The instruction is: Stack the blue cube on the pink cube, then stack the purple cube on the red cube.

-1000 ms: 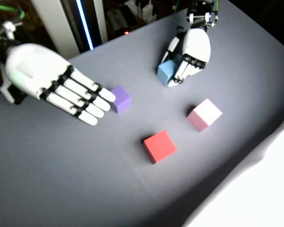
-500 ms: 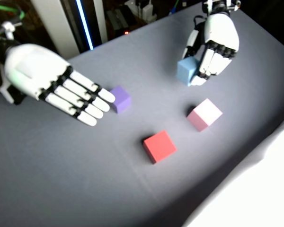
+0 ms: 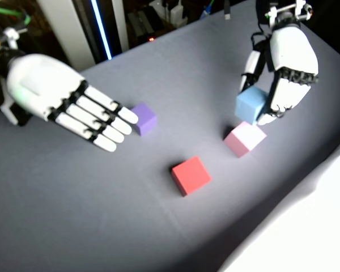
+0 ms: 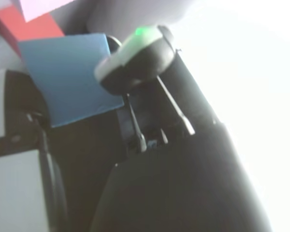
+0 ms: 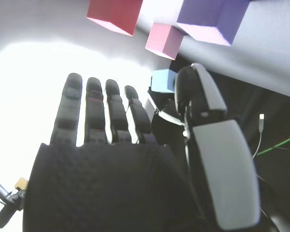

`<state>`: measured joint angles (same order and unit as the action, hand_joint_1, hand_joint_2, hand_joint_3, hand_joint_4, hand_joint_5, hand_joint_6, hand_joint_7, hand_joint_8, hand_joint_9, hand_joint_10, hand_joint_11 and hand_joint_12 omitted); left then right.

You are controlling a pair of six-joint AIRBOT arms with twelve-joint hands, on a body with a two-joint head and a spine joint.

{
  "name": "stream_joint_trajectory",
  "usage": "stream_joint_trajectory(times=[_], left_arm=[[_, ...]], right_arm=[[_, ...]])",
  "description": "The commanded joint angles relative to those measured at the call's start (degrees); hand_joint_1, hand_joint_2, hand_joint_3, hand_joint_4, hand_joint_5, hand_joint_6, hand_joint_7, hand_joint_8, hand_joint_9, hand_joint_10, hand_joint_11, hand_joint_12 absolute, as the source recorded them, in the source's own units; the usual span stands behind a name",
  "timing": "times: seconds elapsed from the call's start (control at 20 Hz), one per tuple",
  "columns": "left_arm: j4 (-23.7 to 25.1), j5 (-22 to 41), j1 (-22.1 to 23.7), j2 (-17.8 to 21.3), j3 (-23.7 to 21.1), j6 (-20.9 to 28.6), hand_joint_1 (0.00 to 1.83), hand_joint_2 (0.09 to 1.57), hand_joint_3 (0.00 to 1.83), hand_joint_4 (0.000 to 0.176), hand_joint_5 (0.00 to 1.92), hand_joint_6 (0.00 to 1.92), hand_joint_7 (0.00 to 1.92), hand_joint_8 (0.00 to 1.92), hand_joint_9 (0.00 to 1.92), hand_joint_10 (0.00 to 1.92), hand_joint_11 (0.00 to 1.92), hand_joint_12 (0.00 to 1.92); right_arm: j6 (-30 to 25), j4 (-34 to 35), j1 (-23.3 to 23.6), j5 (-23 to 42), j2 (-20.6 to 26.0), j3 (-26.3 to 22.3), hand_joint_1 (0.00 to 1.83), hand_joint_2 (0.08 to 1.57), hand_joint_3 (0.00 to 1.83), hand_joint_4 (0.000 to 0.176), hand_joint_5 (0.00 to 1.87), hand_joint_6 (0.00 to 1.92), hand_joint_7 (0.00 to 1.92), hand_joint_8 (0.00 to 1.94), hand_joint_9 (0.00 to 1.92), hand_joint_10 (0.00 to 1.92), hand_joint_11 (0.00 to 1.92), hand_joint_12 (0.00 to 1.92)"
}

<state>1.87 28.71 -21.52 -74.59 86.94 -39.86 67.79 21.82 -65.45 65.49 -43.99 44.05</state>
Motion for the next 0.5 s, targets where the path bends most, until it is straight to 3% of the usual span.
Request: stream_joint_trajectory(times=[0.0,0.05,0.15,0.2,0.25,0.3,0.4,0.45], left_arm=[[-0.7,5.2,1.2,-0.3,0.7,-0.1,1.11,1.23,0.00,0.000,0.77,1.26,0.83,1.82,1.00,1.92,1.12,1.92],[-1.3,4.2,1.3,-1.2,1.7,-0.3,1.11,1.23,0.01,0.000,0.76,1.32,0.90,1.80,1.08,1.92,1.20,1.92],[-2.2,2.9,1.2,-2.4,3.2,-0.3,1.10,1.23,0.00,0.000,0.76,1.32,0.89,1.86,1.05,1.92,1.18,1.92],[-2.9,2.5,1.0,-3.0,3.9,-0.3,1.16,1.27,0.01,0.000,0.70,1.20,0.75,1.75,0.91,1.92,1.05,1.92],[-3.4,1.9,0.9,-3.7,4.8,-0.3,1.11,1.24,0.00,0.000,0.76,1.29,0.84,1.88,1.01,1.92,1.14,1.92],[-3.6,1.4,0.9,-4.4,5.5,-0.3,1.17,1.27,0.00,0.000,0.69,1.22,0.75,1.72,0.83,1.87,0.96,1.92],[-3.7,0.8,0.9,-5.0,5.9,-0.3,1.18,1.27,0.00,0.000,0.68,1.20,0.74,1.67,0.77,1.81,0.88,1.92],[-4.1,0.5,0.7,-5.3,6.2,-0.3,1.15,1.29,0.00,0.000,0.55,1.48,0.78,1.46,0.70,1.40,0.66,1.81]], right_arm=[[-0.2,-0.6,0.1,6.9,0.0,0.3,0.64,1.36,0.00,0.000,0.02,0.01,0.00,0.00,0.00,0.00,0.01,0.00],[-0.2,-0.6,0.0,6.9,-0.1,0.3,0.66,1.35,0.00,0.000,0.03,0.01,0.00,0.00,0.00,0.00,0.01,0.01],[-0.2,-0.6,0.0,6.7,-0.2,0.4,0.66,1.36,0.00,0.000,0.02,0.00,0.00,0.00,0.00,0.00,0.01,0.01],[-0.3,-0.6,0.0,6.7,-0.4,0.5,0.66,1.36,0.00,0.000,0.02,0.00,0.00,0.00,0.00,0.00,0.01,0.01],[-0.5,-0.6,0.0,6.6,-0.5,0.6,0.66,1.36,0.00,0.000,0.02,0.00,0.00,0.00,0.00,0.00,0.02,0.01],[-0.5,-0.6,0.0,6.4,-0.6,0.7,0.68,1.35,0.00,0.000,0.02,0.00,0.00,0.00,0.00,0.00,0.01,0.02],[-0.7,-0.6,0.1,6.2,-0.8,0.9,0.67,1.35,0.00,0.000,0.02,0.00,0.00,0.00,0.00,0.00,0.01,0.02],[-0.8,-0.6,0.1,6.2,-0.8,0.9,0.68,1.35,0.00,0.000,0.02,0.00,0.00,0.00,0.00,0.00,0.00,0.17]])
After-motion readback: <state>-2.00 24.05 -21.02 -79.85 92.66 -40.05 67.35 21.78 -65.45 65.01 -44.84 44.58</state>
